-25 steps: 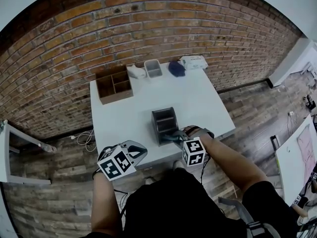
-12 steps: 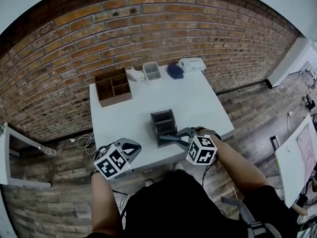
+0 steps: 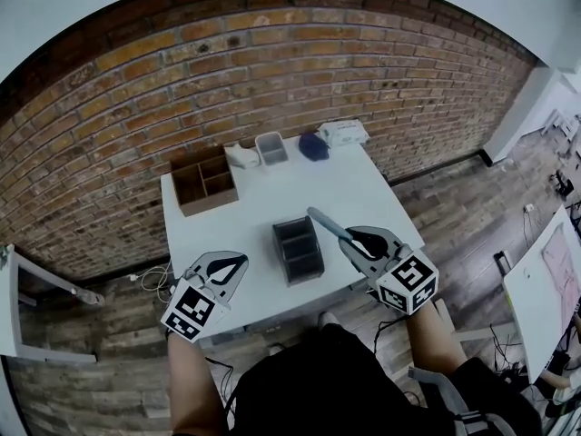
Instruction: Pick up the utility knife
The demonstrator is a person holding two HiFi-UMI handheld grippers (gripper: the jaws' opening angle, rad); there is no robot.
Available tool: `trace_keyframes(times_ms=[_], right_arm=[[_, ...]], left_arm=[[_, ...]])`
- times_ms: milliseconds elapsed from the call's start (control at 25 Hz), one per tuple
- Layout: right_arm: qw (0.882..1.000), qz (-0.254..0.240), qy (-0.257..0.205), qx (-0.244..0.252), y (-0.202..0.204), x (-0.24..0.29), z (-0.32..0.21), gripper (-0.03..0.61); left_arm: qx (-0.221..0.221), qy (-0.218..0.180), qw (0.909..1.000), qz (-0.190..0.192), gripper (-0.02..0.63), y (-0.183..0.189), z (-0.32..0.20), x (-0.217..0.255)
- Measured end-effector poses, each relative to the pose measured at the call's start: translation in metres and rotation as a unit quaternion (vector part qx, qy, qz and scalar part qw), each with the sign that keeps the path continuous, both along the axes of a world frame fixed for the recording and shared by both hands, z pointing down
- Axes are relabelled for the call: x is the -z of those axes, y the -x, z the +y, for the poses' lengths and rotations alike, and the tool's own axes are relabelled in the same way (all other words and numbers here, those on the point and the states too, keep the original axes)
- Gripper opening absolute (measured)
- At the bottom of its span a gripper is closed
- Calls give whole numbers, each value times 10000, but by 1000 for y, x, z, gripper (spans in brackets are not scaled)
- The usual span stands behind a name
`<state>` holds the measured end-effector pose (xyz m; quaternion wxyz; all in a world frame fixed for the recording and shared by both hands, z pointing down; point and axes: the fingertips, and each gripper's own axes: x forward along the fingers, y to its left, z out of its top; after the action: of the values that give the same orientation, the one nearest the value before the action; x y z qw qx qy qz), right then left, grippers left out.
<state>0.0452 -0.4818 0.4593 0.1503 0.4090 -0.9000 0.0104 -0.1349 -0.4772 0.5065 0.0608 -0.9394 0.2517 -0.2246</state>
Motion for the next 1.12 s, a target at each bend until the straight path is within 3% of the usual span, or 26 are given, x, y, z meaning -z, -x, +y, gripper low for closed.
trace_keyframes(times_ms=[80, 120, 400, 720, 880, 1120], right_arm=[[9964, -757, -249, -274, 0, 23, 2, 69], [9947, -909, -346, -339, 1, 30, 5, 67], [9946, -831, -495, -374, 2, 36, 19, 68], [9970, -676, -334, 174, -8, 25, 53, 67], [9966, -665, -291, 388, -32, 27, 83, 67], [9950, -786, -298, 530, -80, 18, 145, 67]], left_arm=[[-58, -13, 9998, 177, -8, -5, 3, 5], [-110, 7, 9997, 233, -8, -9, 6, 6], [-419, 27, 9987, 273, -7, -34, 25, 9], [-303, -109, 9995, 78, -8, -59, 60, 17], [-110, -58, 9998, 150, -8, -83, 86, 23], [-20, -95, 9999, -77, -8, -138, 143, 14]])
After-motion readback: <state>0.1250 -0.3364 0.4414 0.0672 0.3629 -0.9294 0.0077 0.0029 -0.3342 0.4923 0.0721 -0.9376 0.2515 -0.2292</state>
